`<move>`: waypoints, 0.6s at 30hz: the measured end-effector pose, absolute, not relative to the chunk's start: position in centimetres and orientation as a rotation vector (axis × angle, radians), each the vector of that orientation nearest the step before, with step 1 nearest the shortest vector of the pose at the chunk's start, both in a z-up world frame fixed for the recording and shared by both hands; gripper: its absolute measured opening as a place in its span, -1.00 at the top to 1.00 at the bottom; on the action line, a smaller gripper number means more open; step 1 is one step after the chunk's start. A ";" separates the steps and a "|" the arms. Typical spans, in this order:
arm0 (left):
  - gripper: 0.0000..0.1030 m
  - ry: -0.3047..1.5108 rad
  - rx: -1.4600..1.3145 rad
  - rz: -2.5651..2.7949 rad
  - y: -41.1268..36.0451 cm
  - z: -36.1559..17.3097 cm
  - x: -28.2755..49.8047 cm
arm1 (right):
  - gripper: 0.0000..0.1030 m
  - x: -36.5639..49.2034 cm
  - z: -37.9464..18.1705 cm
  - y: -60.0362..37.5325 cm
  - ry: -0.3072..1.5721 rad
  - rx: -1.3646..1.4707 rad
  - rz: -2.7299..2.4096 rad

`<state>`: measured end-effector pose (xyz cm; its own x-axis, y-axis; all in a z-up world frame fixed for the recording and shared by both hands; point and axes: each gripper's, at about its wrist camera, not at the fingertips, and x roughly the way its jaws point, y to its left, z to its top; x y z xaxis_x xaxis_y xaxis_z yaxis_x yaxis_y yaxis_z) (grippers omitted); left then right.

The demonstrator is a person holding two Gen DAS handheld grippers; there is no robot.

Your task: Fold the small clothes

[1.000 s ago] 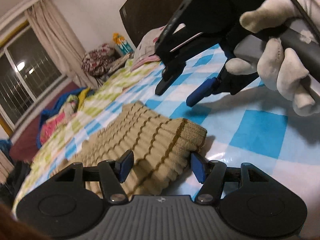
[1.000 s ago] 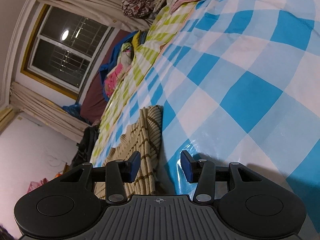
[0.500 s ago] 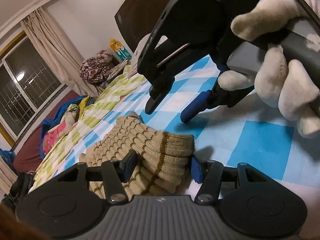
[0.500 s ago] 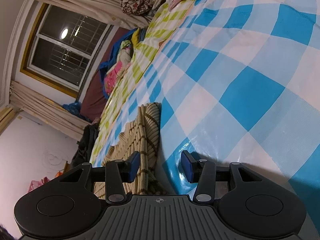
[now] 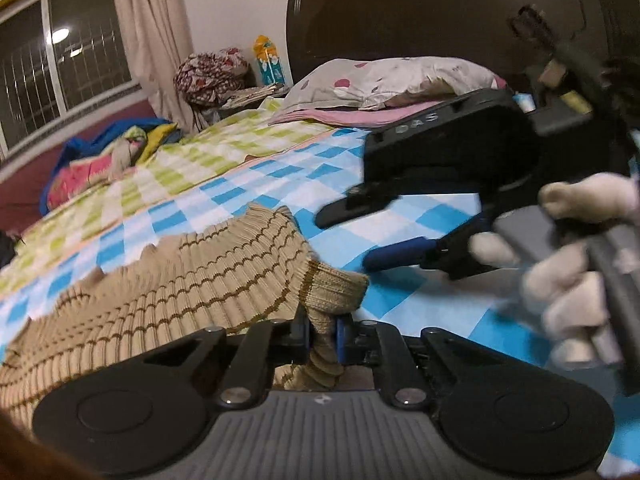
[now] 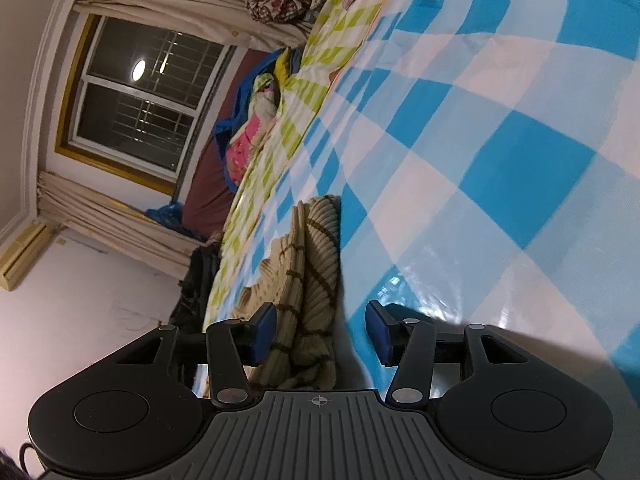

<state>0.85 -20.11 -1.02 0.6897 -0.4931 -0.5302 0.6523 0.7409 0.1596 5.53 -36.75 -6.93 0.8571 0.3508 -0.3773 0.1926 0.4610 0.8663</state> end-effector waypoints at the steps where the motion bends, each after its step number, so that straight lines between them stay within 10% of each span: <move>1: 0.65 0.489 0.342 -0.658 -20.0 -1.0 1.0 | -0.03 6.1 -7.0 -36.8 0.561 1.114 0.106; 18: 0.66 0.508 0.211 -0.732 -17.8 -0.1 1.5 | -0.19 12.1 -6.9 -34.9 0.602 1.072 0.101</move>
